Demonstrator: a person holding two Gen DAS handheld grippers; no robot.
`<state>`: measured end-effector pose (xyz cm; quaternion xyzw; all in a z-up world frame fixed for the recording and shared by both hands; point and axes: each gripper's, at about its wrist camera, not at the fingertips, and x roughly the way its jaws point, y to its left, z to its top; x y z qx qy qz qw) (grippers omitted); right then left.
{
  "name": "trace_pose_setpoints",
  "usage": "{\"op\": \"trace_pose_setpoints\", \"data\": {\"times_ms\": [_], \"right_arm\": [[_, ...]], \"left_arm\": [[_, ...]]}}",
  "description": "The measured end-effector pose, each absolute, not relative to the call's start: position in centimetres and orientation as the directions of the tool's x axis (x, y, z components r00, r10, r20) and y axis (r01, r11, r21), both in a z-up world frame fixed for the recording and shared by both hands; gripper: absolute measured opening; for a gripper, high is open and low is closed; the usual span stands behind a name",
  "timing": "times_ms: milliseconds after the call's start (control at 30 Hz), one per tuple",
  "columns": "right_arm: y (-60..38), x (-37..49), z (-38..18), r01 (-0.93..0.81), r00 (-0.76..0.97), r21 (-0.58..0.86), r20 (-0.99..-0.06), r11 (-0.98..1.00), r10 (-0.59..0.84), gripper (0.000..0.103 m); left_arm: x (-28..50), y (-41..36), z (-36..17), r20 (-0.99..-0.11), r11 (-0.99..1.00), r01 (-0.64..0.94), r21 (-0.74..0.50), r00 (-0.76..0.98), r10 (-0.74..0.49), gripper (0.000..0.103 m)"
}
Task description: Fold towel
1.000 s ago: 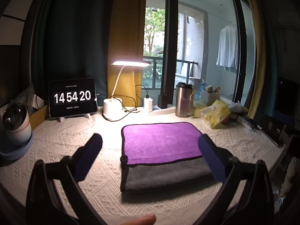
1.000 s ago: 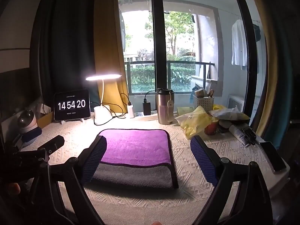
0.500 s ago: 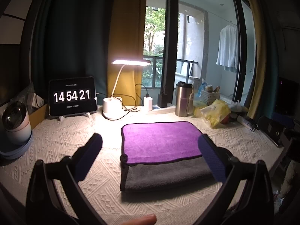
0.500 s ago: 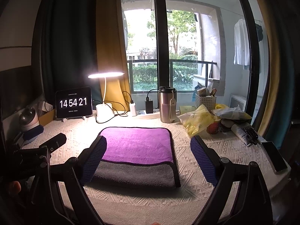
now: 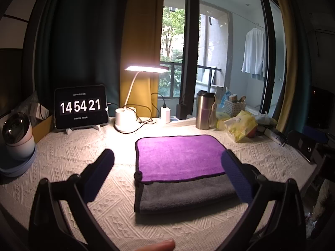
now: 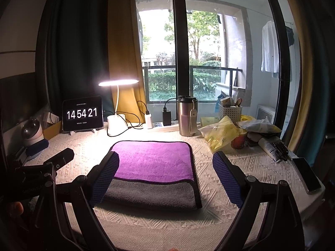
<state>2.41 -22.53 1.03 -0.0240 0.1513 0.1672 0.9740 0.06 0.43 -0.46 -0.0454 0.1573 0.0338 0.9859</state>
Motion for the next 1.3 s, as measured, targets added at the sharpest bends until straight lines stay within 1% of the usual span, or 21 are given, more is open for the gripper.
{"op": "trace_pose_setpoints", "data": {"times_ms": [767, 933, 1033, 1300], "right_arm": [[-22.5, 2.4, 1.0, -0.332, 0.898, 0.002, -0.305, 0.943, 0.317, 0.093], [-22.6, 2.6, 0.9, -0.329, 0.898, 0.0, -0.309, 0.944, 0.313, 0.093], [-22.8, 3.1, 0.7, -0.327, 0.898, -0.003, -0.314, 0.945, 0.309, 0.093], [-23.0, 5.7, -0.7, -0.315, 0.882, 0.007, -0.367, 0.949, 0.295, 0.093]], "left_arm": [[-0.2, 0.5, -0.5, -0.311, 0.993, -0.089, -0.078, 0.949, 0.06, 0.103], [0.2, 0.9, -0.6, -0.322, 0.992, -0.102, -0.075, 0.944, 0.073, 0.103], [0.6, 1.1, -0.8, -0.334, 0.992, -0.103, -0.076, 0.94, 0.072, 0.103], [3.2, 1.4, -2.4, -0.419, 0.99, -0.126, -0.067, 0.904, 0.087, 0.103]]}}
